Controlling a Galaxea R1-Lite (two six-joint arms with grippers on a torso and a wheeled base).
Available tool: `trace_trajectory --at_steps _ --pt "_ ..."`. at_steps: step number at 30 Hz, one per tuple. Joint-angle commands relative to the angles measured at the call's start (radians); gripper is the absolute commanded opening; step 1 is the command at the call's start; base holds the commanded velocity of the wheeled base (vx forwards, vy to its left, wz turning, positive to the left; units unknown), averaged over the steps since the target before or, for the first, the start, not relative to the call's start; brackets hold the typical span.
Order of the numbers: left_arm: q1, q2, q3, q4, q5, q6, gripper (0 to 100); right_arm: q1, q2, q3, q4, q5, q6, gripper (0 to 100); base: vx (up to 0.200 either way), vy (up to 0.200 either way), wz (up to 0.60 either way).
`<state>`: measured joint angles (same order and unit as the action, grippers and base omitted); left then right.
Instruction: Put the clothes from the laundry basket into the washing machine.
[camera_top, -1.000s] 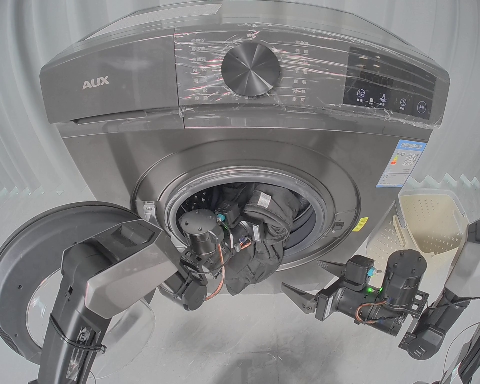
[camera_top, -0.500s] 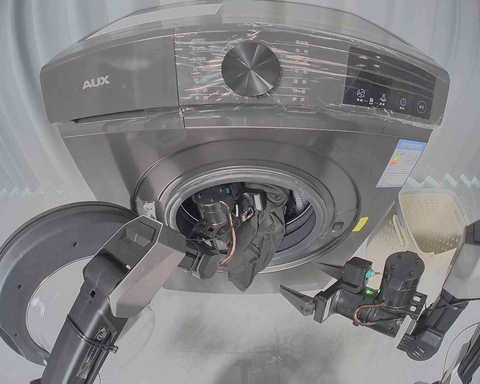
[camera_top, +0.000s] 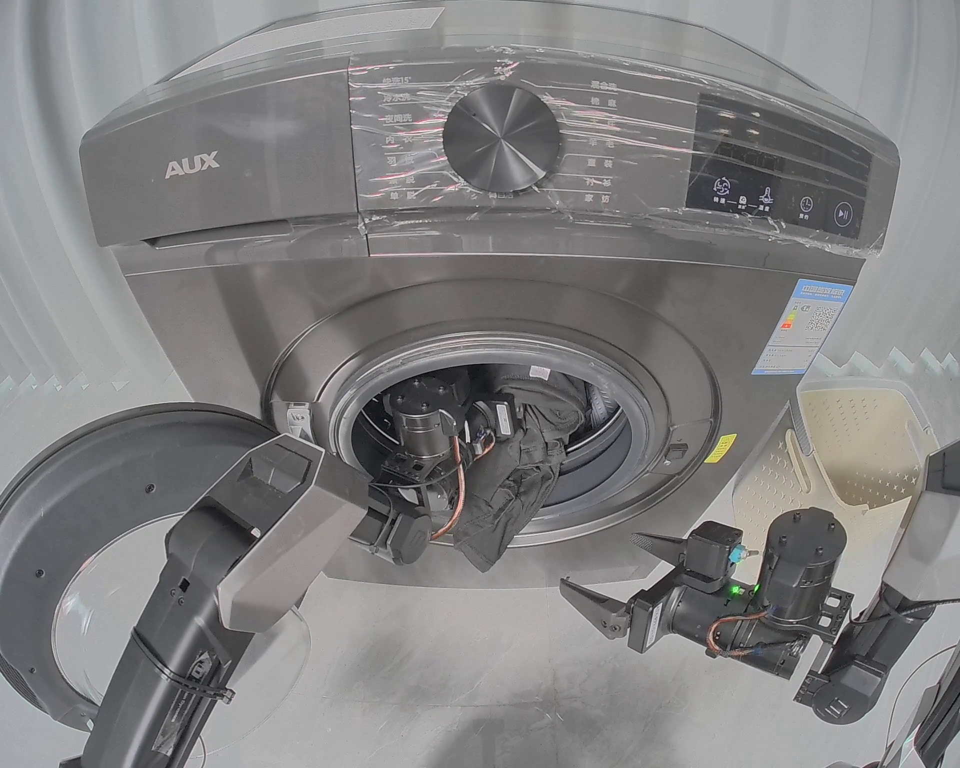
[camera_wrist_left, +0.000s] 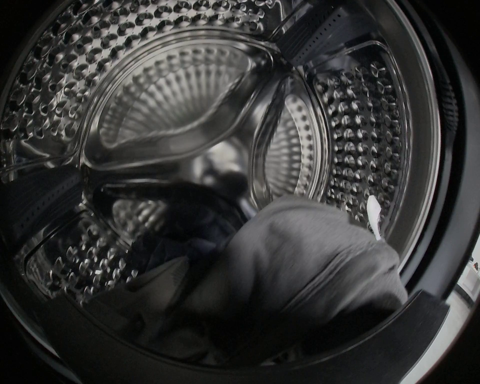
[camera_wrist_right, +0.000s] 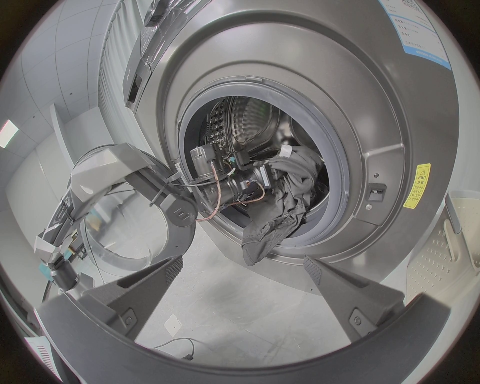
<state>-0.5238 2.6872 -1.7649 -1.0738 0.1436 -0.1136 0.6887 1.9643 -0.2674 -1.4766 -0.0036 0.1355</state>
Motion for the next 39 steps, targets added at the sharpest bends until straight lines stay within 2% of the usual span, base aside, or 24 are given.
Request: trace_trajectory --at_steps 1,6,8,11,14,23,33,34,39 --pt "-0.019 -0.205 0.265 0.018 -0.010 -0.026 100 0.003 0.004 0.001 -0.001 -0.001 -0.001 100 0.000 0.000 0.00" --pt "-0.027 -0.290 0.423 0.060 -0.033 -0.018 100 0.009 0.002 0.001 -0.001 -0.004 0.001 100 0.000 0.000 0.00" --pt "-0.030 -0.296 0.435 0.060 -0.039 -0.018 100 0.009 0.002 0.001 -0.002 -0.004 0.001 100 0.000 0.000 0.00" --pt "-0.054 -0.296 0.502 0.083 -0.079 -0.011 100 0.009 0.004 0.001 -0.002 -0.004 0.001 100 0.000 0.000 0.00" --pt "-0.065 -0.274 0.501 0.084 -0.099 -0.006 100 0.009 0.004 0.001 -0.002 -0.004 0.001 100 0.000 0.000 0.00" --pt "-0.085 -0.122 0.340 0.097 -0.110 -0.006 100 0.012 0.004 0.001 -0.002 -0.004 0.001 100 0.000 0.000 0.00" --pt "-0.076 -0.012 0.148 0.147 -0.110 0.015 100 0.012 0.005 -0.001 -0.002 -0.003 0.001 100 0.000 0.000 0.00" --pt "-0.074 -0.010 0.142 0.150 -0.110 0.022 0 0.012 0.004 -0.001 -0.002 -0.003 0.001 100 0.000 0.000 0.00" --pt "-0.074 -0.006 0.124 0.166 -0.101 0.023 0 0.011 0.004 -0.004 -0.002 -0.003 0.001 100 0.000 0.000 0.00"
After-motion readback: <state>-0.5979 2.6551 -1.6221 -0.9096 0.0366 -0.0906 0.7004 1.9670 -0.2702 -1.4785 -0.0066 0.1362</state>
